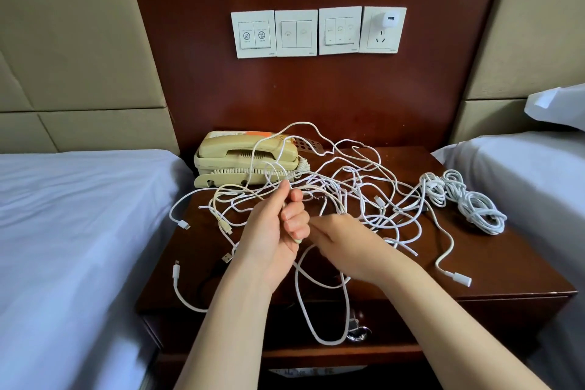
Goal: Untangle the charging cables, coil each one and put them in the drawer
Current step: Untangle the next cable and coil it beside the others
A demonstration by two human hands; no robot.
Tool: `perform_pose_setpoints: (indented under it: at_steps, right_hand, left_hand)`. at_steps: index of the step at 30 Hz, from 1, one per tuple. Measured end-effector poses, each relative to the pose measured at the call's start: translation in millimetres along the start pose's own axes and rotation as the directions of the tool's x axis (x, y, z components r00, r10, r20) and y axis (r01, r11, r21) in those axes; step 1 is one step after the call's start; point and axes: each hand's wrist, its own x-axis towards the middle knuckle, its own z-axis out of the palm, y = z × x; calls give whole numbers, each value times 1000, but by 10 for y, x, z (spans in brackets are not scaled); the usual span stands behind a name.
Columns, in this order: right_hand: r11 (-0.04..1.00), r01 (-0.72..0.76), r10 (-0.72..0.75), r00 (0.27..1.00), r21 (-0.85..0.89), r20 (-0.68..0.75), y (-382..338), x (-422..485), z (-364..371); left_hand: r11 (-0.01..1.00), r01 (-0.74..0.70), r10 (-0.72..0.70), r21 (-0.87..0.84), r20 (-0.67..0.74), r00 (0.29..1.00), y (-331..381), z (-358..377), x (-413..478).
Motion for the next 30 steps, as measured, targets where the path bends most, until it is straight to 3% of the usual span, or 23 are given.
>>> perform_pose_setpoints:
  at_steps: [3,6,12,16,20,24,30]
  right_hand:
    - [981,21,-12,999,-191,52,-117,-30,33]
    - [943,57,-34,997,-328,74,-267,-91,4]
    - [907,176,-149,984,-382,99,-497,-182,-18]
    - [891,272,-313,948,-362,-58,-462,-153,-51]
    - [907,270,-366,885,-323,-287,-362,-104,-136]
    - [949,209,-293,860,-234,-419,-251,-82,-216]
    - [990,120,-137,915,-68,-380,-81,-99,-291]
  left_hand:
    - [997,-38,33,-69,-79,996,57,-3,28]
    - [992,-126,121,-21,-167,979,113,-32,67]
    - [909,-248,339,336,-247,908,94,-114,170]
    - [771,-206,419,603,-236,877,58,-194,211]
    - [785,-157,302,599,-148,942,-25,-140,186]
    - [694,-172,226,699,15,974,-128,-30,80]
    - [668,-121,78,734,93,993,-215,57,52]
